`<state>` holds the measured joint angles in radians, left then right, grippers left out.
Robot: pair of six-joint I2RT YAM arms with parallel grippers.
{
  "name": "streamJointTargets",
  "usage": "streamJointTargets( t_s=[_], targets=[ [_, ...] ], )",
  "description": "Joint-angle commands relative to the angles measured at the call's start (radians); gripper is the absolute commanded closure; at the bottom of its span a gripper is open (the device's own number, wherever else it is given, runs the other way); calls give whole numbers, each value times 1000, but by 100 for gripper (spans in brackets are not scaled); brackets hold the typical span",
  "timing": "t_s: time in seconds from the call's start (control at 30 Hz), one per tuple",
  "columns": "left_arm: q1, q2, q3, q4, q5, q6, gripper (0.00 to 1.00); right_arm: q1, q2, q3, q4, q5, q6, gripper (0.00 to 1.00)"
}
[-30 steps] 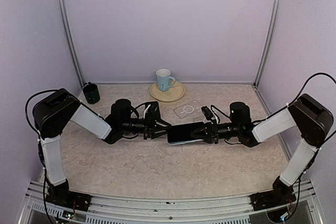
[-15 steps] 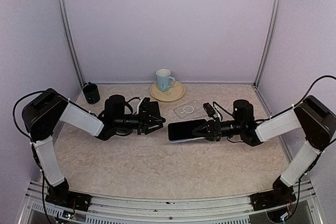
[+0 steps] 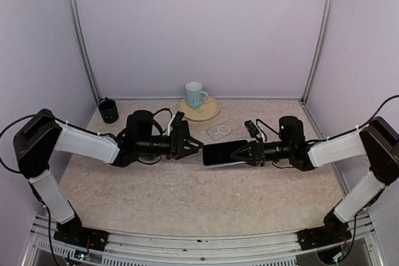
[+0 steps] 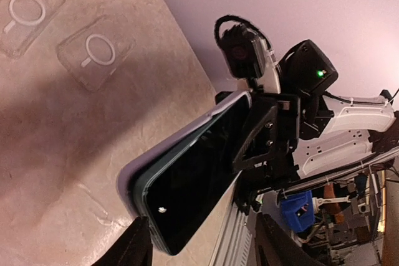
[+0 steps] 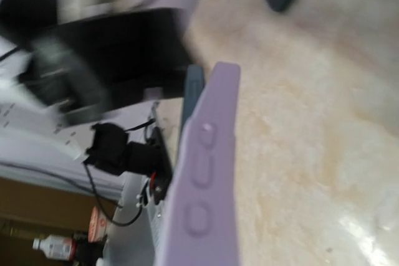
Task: Put the phone into the phone case
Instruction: Press the phone with the phone case.
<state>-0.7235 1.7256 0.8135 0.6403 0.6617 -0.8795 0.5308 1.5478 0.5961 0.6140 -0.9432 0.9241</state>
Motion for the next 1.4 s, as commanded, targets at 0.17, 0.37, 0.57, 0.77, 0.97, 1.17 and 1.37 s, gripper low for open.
streamJointTargets(
  t_s=[0.17, 0.37, 0.57, 0.77, 0.97, 1.17, 1.37],
  targets=[
    [-161, -89, 193, -473, -450, 483, 34, -15, -56, 63, -142, 91, 67, 99],
    [-258, -48, 265, -563, -688, 626, 32, -15, -77, 66, -183, 108, 126, 99],
    [-323, 6, 318, -628, -871, 697, 31, -14, -94, 61, -176, 107, 171, 100],
    [-341, 7, 288, -607, -903, 720, 32, -15, -102, 50, -159, 111, 200, 100],
    [-377, 6, 290, -607, -964, 796, 32, -14, -94, 52, -157, 107, 215, 100],
    [-400, 14, 308, -614, -955, 869, 32, -15, -94, 49, -158, 106, 228, 100],
    [-419, 35, 337, -625, -1001, 932, 33, -15, -94, 50, -160, 101, 226, 100]
  ],
)
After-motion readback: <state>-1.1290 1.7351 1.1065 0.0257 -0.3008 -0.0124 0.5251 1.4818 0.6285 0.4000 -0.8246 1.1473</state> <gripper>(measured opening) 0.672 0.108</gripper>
